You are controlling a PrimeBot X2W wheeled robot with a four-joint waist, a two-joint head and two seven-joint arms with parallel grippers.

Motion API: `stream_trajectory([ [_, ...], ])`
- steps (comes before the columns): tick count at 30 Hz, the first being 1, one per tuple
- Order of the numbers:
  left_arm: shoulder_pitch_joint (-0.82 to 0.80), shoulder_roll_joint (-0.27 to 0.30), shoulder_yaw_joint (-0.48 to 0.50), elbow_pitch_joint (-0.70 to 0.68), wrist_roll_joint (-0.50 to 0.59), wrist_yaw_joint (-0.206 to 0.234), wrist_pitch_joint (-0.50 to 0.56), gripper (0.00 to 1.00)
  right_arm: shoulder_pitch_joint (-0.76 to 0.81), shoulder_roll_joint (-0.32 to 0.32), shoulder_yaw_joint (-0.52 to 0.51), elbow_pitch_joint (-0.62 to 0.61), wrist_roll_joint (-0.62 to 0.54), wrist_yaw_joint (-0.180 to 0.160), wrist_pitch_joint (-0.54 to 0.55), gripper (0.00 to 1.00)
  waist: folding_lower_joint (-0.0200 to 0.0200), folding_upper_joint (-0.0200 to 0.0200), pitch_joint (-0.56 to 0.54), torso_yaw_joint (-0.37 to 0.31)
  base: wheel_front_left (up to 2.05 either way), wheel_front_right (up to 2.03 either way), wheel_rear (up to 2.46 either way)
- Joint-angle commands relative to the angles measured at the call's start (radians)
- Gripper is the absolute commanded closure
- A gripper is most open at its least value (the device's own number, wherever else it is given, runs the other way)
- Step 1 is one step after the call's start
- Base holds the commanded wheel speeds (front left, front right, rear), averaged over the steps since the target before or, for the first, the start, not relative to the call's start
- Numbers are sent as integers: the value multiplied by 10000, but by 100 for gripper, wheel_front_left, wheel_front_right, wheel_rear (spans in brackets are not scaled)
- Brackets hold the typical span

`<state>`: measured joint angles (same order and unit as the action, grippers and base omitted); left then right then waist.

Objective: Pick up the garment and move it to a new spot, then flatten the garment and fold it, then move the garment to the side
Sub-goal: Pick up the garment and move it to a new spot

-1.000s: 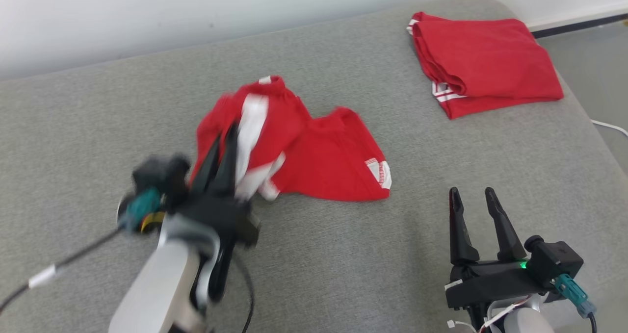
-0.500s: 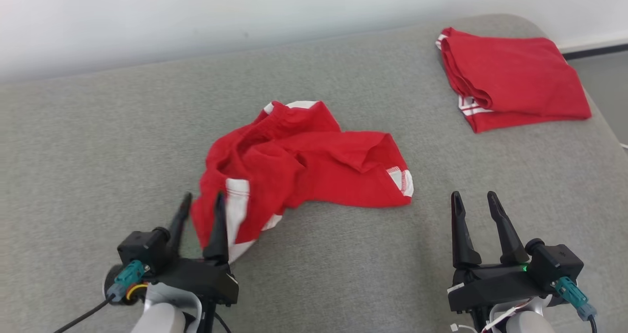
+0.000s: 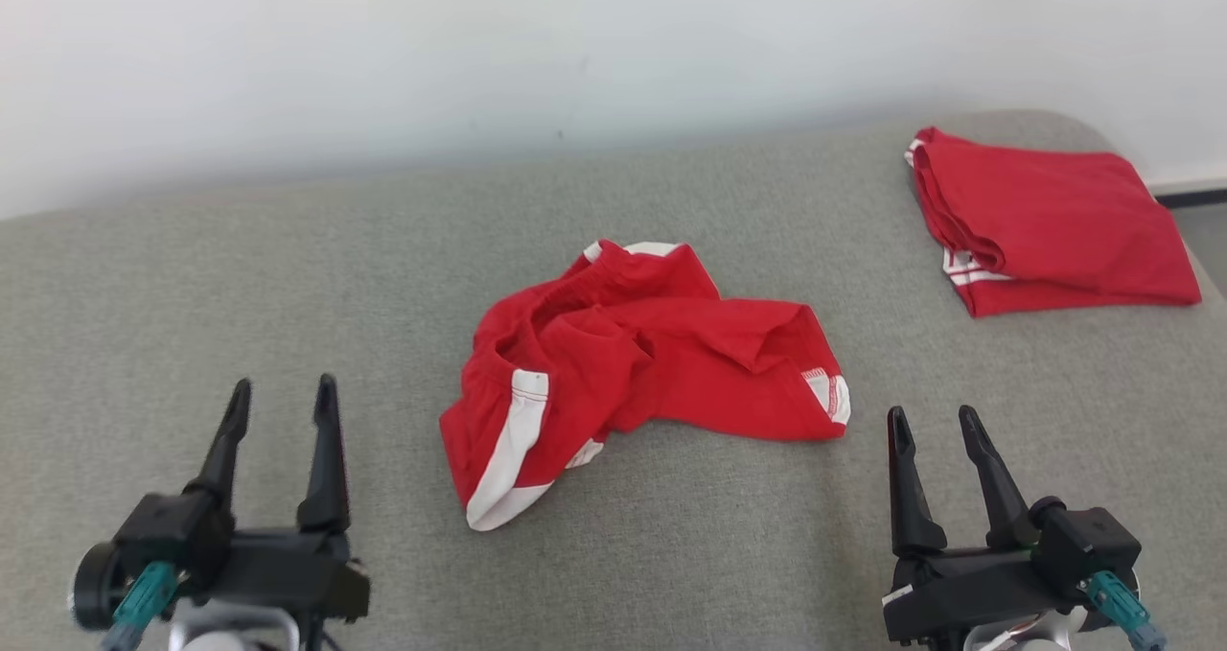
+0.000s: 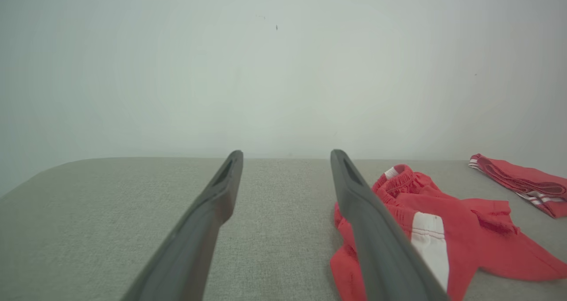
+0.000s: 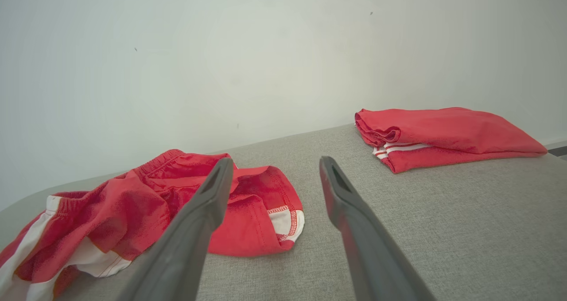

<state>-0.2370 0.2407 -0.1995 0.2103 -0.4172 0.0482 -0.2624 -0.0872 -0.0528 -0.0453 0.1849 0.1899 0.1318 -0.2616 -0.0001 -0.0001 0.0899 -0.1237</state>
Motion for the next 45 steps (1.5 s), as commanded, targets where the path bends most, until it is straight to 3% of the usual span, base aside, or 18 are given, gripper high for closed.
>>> stream_trajectory([
  [1, 301, 83, 151, -178, 159, -26, -28, 0, 149, -9, 4, -24, -75, -27, -45, 0, 1, 1, -365, 288, 0, 0, 0],
  [21, 3325, 63, 1833, -1362, 1334, -400, -30, 0, 988, -154, -53, 16, 107, -27, -43, 0, 1, 1, -1157, 991, 0, 0, 0],
  [33, 3782, -230, 2207, -1298, 1615, -990, -31, 0, 1107, -106, 41, 179, 154, -27, -43, 0, 1, 1, -1228, 1087, 0, 0, 0],
  [45, 3737, -556, 2542, -1073, 1967, -1255, -31, 0, 1081, -93, 127, 339, 197, -27, -43, 0, 1, 1, -1228, 1066, 0, 0, 0],
])
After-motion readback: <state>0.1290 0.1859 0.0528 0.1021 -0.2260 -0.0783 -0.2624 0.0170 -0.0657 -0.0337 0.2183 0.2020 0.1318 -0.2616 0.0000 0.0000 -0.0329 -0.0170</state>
